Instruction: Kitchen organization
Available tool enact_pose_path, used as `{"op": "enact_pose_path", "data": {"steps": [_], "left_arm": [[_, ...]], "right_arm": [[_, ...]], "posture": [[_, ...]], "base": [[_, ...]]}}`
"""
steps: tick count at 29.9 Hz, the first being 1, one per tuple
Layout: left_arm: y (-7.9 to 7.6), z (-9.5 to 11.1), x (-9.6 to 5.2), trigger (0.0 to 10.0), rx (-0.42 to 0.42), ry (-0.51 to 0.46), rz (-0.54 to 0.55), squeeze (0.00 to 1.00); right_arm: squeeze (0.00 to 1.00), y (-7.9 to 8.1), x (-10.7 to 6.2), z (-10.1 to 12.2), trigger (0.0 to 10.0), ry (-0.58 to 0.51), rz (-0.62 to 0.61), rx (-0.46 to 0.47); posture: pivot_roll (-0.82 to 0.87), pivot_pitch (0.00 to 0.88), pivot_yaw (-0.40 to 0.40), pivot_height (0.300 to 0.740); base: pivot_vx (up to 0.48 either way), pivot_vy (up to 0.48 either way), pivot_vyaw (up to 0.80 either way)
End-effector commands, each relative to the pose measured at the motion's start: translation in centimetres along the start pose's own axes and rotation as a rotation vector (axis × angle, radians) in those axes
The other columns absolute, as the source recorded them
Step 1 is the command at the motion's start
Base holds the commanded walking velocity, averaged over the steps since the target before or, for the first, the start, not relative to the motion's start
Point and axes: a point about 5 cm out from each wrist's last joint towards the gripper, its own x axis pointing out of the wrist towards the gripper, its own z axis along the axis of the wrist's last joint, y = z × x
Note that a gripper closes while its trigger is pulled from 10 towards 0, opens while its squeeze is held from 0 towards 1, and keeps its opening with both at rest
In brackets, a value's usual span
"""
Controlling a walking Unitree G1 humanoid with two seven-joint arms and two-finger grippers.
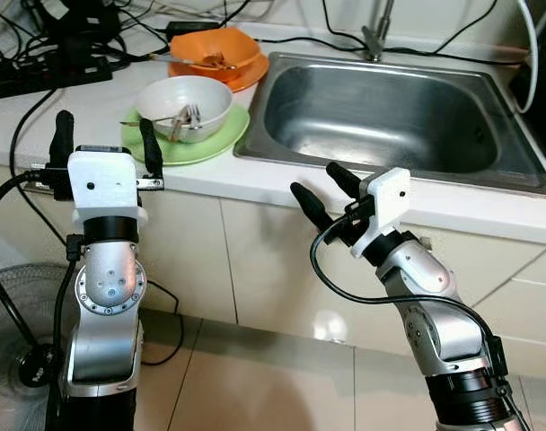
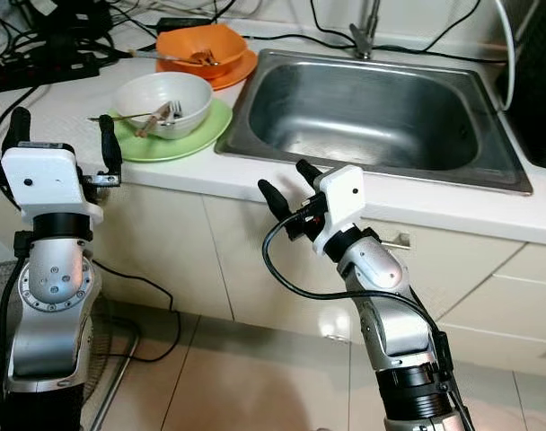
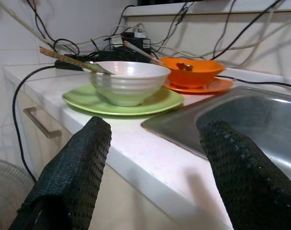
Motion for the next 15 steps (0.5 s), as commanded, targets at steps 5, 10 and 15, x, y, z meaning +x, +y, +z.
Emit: {"op": "enact_pose_path", "data": {"steps": [5,10,15], "left_arm": [[-0.15,0.3,0.08,10.0,-0.003,-0.008,-0.02,0.0],[-0.2,0.13,0.03,10.0,0.001,0.002,-0.029,0.0],[-0.22,0.04,-0.02,10.0,0.004,0.006,-0.033,0.0]], "right_arm": [[0.0,0.01,0.18,0.29,10.0,-0.017,-0.01,-0.019],[0.0,-0.08,0.22,0.26,10.0,-0.02,-0.024,-0.023],[0.0,-0.18,0.26,0.25,10.0,-0.021,-0.033,-0.028]], "posture": [[-0.03,0.043,0.021,0.74],[-0.03,0.043,0.021,0.74],[-0.03,0.043,0.021,0.74]], "base": [[0.398,0.0,0.0],[0.433,0.0,0.0],[0.443,0.0,0.0]]}}
